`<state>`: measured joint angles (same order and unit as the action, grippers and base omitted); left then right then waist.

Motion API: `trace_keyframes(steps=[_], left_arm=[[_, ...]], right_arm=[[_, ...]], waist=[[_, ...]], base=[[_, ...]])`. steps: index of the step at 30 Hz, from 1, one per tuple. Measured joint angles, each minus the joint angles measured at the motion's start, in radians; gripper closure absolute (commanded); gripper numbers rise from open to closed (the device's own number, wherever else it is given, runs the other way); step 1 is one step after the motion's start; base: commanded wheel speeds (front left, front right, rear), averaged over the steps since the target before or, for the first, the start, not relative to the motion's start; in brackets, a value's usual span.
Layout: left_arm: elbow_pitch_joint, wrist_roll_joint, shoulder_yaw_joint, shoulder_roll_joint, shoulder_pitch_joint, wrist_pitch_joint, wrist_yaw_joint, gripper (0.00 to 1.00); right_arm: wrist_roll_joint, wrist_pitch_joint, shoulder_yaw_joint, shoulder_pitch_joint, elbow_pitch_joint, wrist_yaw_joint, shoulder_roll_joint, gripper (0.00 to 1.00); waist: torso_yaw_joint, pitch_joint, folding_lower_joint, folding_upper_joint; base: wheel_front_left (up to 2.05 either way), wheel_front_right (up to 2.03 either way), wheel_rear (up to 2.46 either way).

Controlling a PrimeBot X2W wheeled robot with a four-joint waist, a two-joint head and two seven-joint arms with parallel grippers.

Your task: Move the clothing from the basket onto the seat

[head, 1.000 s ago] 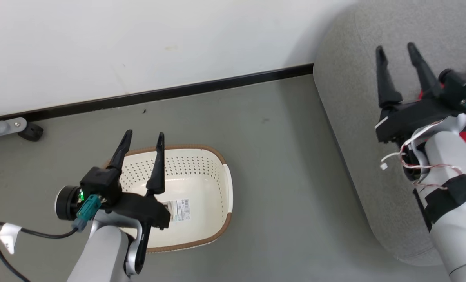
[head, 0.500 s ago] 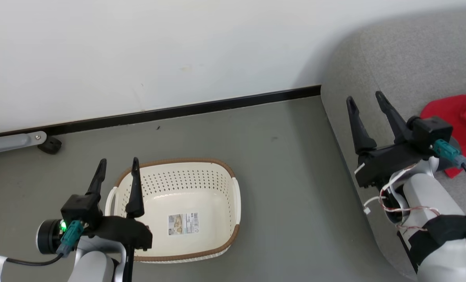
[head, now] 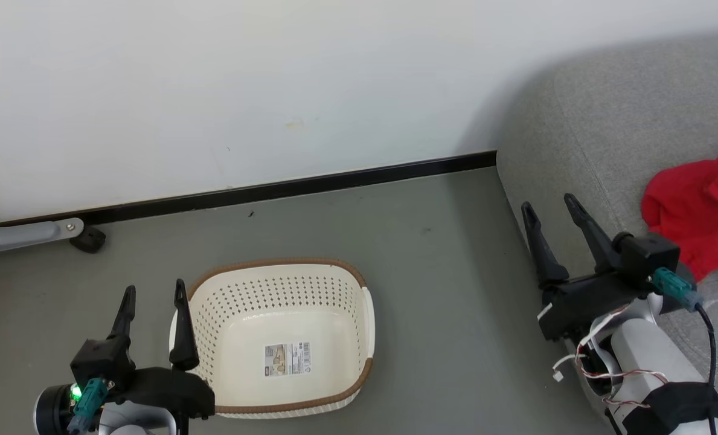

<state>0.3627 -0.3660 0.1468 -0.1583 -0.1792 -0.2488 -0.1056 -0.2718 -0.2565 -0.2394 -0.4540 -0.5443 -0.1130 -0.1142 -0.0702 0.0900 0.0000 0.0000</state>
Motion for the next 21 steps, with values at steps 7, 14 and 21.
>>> trace_keyframes(steps=[7, 14, 21], left_arm=[[-0.027, 0.001, -0.020, 0.007, 0.067, -0.001, -0.008, 0.00], [-0.043, 0.008, -0.051, 0.008, 0.111, -0.001, -0.009, 0.00], [-0.057, 0.014, -0.080, 0.013, 0.137, -0.001, -0.010, 0.00]], right_arm=[[0.000, 0.000, 0.001, 0.063, 0.024, 0.009, 0.003, 0.00], [0.000, 0.000, 0.007, 0.101, 0.048, 0.026, 0.004, 0.00], [0.000, 0.000, 0.021, 0.141, 0.074, 0.051, 0.005, 0.00]], waist=[[-0.003, -0.016, 0.0000, 0.0002], [-0.007, -0.025, 0.0000, 0.0001], [-0.008, -0.034, 0.0000, 0.0001]], base=[[0.00, 0.00, 0.00], [0.00, 0.00, 0.00], [0.00, 0.00, 0.00]])
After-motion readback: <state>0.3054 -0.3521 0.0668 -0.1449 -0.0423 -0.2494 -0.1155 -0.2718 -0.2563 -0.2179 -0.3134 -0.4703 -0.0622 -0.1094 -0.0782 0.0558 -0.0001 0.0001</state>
